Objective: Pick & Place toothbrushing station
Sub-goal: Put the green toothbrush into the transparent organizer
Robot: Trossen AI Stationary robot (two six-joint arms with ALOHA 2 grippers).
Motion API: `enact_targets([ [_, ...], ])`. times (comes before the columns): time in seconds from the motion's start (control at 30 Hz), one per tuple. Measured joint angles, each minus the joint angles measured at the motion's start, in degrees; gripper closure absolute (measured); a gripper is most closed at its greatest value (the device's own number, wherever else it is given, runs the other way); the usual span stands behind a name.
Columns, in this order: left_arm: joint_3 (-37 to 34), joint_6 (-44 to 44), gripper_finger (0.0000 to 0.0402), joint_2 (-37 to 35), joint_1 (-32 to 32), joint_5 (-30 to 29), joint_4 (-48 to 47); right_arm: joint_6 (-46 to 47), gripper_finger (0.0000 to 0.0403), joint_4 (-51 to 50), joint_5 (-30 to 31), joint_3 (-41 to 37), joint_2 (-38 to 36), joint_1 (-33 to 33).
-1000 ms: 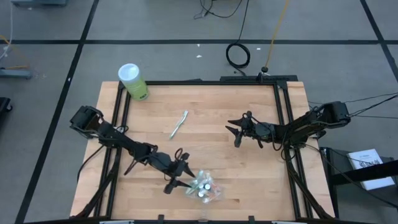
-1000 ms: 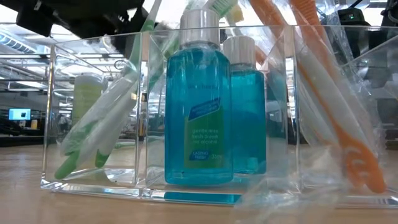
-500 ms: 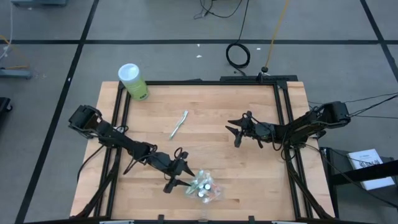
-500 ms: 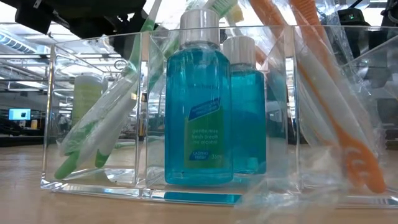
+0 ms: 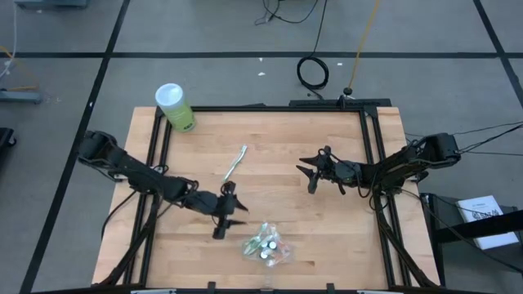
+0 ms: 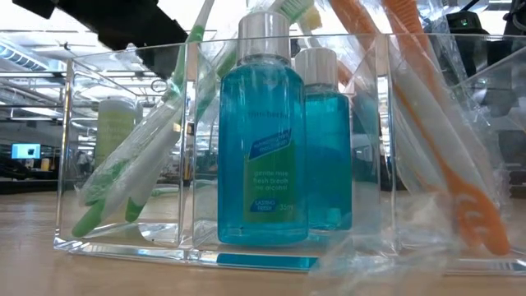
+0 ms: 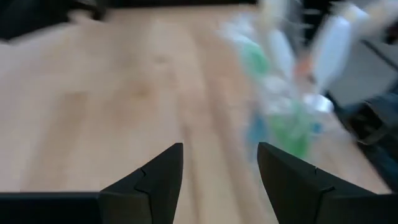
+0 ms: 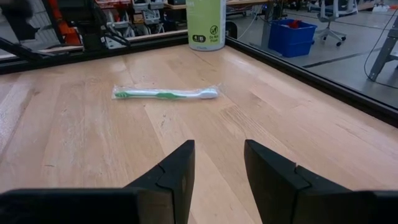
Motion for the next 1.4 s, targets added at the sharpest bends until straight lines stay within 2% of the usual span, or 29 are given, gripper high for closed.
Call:
enact_targets([
  [0.17, 0.0, 2.15, 0.0188, -6.1, 1.1, -5.51, -5.49, 0.01, 0.0273, -0.24, 0.0, 0.01, -0.01, 0.0],
  [0.47, -1.7, 4.03, 0.0188, -12.95, 5.48, -9.1, -12.19, -0.2, 0.0273, -0.16, -1.3, 0.01, -0.02, 0.0],
  [0.63, -10.12, 2.93, 0.0188, -18.15, 11.1, -9.14, -6.43, -0.18, 0.0273, 0.25, -8.76, 0.02, -0.02, 0.02],
  [0.8, -20.32, -2.8, 0.0188, -22.68, 18.47, -10.91, 3.7, 0.42, 0.0273, -1.3, -15.54, 0.0, -2.66, 0.0],
  [0.9, -23.82, -8.34, 0.0188, -23.35, 22.57, -12.09, 4.88, 1.43, 0.0273, -6.43, -19.65, 0.0, -8.9, 0.0],
  [1.0, -25.14, -10.97, 0.0188, -23.33, 25.53, -11.14, 4.62, 1.97, 0.0273, -16.79, -19.74, 0.0, -17.58, 0.02],
  [1.2, -25.11, -11.11, 0.0188, -23.31, 28.78, -7.88, 5.19, 1.8, 0.0273, -38.29, -19.56, -0.02, -35.54, 0.0],
  [1.4, -25.07, -10.56, 0.0188, -23.28, 31.38, -7.85, 4.59, -1.49, 0.0273, -49.14, -19.69, -0.02, -50.69, 0.01],
])
